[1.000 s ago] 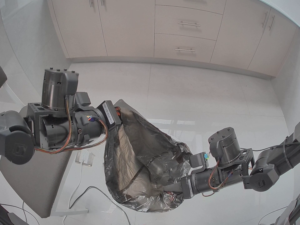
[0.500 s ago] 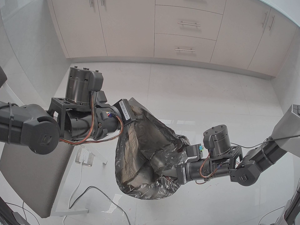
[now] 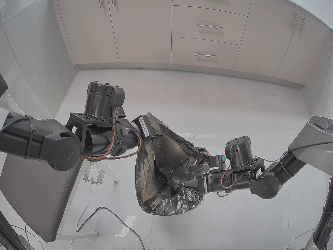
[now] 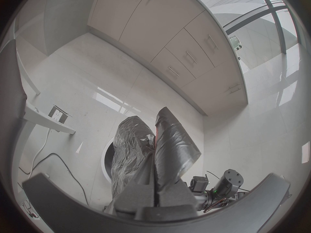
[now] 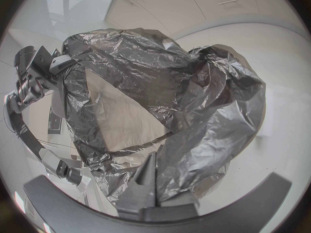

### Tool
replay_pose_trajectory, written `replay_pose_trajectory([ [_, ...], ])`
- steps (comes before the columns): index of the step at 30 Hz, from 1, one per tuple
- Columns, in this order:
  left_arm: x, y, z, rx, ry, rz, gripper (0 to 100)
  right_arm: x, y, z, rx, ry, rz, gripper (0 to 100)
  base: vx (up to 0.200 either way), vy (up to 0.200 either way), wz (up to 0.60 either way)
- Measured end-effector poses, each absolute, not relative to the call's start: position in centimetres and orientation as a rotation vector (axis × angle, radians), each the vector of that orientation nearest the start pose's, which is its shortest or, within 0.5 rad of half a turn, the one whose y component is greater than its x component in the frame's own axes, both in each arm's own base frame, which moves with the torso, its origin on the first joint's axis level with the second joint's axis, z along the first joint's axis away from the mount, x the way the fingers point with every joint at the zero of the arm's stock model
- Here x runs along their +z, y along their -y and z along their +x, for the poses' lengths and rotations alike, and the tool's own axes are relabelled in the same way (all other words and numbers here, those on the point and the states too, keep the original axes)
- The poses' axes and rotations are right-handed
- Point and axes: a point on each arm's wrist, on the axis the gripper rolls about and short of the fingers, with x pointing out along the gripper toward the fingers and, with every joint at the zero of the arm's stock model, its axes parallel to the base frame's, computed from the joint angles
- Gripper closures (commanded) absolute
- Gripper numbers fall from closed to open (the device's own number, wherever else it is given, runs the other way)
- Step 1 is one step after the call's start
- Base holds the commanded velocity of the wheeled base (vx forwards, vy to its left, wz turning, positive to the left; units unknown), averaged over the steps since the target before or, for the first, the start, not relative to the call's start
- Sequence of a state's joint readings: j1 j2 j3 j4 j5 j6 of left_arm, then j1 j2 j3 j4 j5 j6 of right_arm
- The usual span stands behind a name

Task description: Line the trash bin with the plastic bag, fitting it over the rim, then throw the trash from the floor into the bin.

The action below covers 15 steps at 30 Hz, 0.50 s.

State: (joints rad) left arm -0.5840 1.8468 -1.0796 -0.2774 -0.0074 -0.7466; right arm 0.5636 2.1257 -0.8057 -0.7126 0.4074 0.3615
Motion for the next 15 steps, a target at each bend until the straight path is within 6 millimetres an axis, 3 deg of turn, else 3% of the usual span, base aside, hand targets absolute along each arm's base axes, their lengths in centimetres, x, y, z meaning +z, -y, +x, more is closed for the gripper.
replay_pose_trajectory([
  [15,14.8,20.3,31.8,-0.355,-0.663,-0.565,100,4.0,-19.9,33.0,0.766,-0.734,0.288,100,0.0,0.0,0.0],
])
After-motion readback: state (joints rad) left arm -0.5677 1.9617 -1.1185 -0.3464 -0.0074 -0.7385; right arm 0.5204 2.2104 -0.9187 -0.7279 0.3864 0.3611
